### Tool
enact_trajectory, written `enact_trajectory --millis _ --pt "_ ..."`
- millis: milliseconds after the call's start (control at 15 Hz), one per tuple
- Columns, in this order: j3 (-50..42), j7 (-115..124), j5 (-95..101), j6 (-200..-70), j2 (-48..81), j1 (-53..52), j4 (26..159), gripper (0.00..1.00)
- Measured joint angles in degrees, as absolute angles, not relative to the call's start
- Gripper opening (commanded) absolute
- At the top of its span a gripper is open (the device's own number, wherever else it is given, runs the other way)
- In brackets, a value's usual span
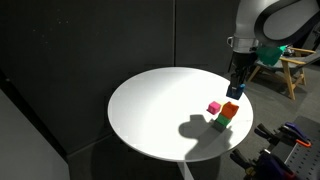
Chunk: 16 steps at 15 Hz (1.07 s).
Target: Pick up the blue block and then put it back on top of the orange block
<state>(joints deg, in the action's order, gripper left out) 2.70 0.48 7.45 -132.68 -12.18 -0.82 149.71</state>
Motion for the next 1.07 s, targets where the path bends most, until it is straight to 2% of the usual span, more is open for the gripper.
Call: enact_trajectory --millis 1067 --pt "2.68 5.53 7.82 -130.83 -13.56 0.64 147.8 0.31"
